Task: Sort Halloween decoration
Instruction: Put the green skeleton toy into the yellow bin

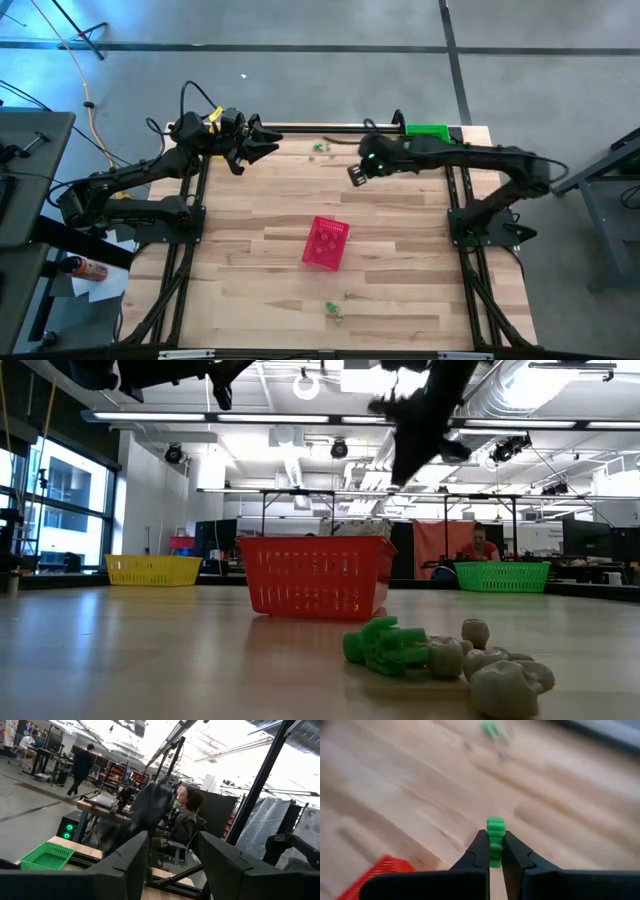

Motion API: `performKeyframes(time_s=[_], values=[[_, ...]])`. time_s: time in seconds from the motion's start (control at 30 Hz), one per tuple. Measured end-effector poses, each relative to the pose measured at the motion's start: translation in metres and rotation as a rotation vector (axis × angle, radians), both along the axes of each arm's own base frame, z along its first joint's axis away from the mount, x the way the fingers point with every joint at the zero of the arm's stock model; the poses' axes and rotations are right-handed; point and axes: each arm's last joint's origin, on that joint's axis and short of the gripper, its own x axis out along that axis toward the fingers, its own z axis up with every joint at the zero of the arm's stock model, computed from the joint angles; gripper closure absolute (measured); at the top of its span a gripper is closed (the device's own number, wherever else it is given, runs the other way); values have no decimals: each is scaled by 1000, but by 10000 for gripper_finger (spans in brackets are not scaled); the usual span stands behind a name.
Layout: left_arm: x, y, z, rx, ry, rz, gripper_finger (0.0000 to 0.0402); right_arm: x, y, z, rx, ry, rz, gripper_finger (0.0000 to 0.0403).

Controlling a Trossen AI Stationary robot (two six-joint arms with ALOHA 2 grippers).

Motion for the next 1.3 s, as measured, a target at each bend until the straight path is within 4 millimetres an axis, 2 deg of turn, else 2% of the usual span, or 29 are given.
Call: performKeyframes(time_s=[0.1, 0.17, 0.33, 0.53, 0.63, 0.8, 1.0, 1.13, 1.3], values=[[0, 0, 0, -9, 3, -2, 241, -6, 8, 25, -115, -143, 139, 398], [0, 0, 0, -31, 5, -8, 241, -11, 13, 33, -147, -264, 238, 398], [0, -1, 0, -52, 5, -16, 241, -19, 15, 28, -199, -573, 375, 398], [5, -6, -1, -41, 5, -25, 241, -15, 17, 22, -321, -926, 445, 398], [10, -9, -4, -8, 15, -39, 241, -9, 16, 27, -354, -951, 453, 398], [22, -15, -12, -15, 37, -33, 241, 4, 15, 54, -428, -979, 533, 398], [38, -29, -20, 17, 63, -104, 241, 18, 14, 77, -447, -951, 631, 398], [50, -33, -19, 34, 80, -101, 241, 29, 16, 76, -408, -933, 677, 398], [67, -29, -11, 81, 109, -16, 234, 39, 19, 71, -389, -905, 691, 398]])
